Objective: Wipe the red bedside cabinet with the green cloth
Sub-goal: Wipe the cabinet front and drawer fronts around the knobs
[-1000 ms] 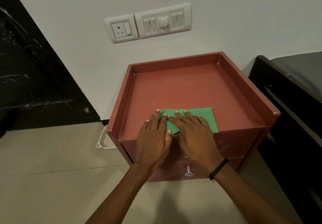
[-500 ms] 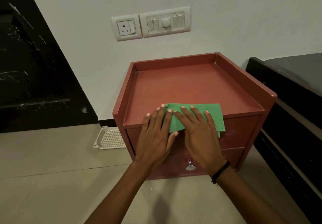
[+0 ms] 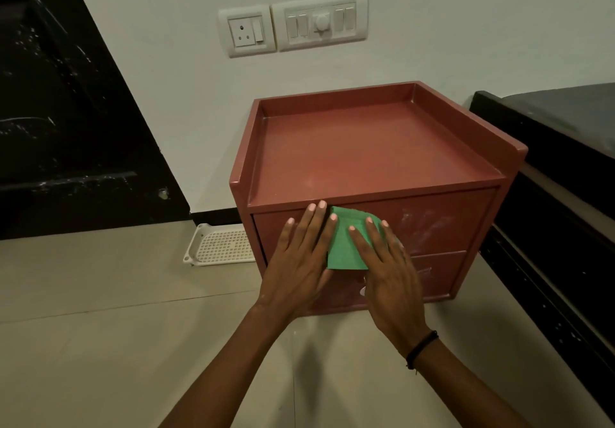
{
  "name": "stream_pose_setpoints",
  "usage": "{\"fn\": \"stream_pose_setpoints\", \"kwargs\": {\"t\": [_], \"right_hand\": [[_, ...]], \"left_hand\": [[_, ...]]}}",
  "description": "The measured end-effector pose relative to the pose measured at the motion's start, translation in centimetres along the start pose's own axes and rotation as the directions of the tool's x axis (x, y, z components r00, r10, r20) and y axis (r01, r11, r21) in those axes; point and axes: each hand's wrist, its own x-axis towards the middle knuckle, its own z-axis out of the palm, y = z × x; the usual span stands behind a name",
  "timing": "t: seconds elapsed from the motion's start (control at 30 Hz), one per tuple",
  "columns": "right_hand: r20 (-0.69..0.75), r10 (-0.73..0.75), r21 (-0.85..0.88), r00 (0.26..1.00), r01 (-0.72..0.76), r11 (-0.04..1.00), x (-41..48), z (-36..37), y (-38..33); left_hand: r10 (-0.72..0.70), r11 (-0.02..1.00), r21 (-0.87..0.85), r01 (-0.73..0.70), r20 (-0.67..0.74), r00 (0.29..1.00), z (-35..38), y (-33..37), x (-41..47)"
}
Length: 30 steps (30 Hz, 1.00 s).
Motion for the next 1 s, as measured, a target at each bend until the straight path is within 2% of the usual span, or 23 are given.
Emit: {"fn": "stream_pose_setpoints", "kwargs": {"t": [0.23,0.5,0.67,0.87,0.93,1.0], "right_hand": [[-0.047,0.032,0.08,0.998,-0.028,0.996,-0.2,1.3,-0.3],[-0.129,0.048,0.005,0.99,-0.047,0.999,0.4,4.1,-1.8],[-0.122,0.033,-0.051,0.992,-0.04,0.998,1.3,5.1,-3.2],[-0.13,0.04,-0.04,0.991,-0.046,0.998,1.7,5.5,-3.7],[-0.134,0.002,-0.01,0.991,-0.003,1.0,2.0,6.3,-5.0],[-0.11,-0.106,-0.014,0.988,0.105,0.994,2.2,7.6,-6.7]], "left_hand": [[-0.016,1.0,-0.013,0.016,0.02,1.0,1.4,-0.8,-1.7],[-0.03,0.999,-0.011,0.03,-0.032,0.999,1.5,-1.3,-1.4],[-0.043,0.999,-0.009,0.043,-0.012,0.999,1.3,-1.8,-1.1],[-0.089,0.994,-0.077,0.083,-0.079,0.993,1.0,-2.6,-2.0],[-0.143,0.984,-0.123,0.128,-0.121,0.982,0.8,-3.1,-2.2],[-0.199,0.967,-0.191,0.166,-0.168,0.966,0.7,-3.4,-2.2]]}}
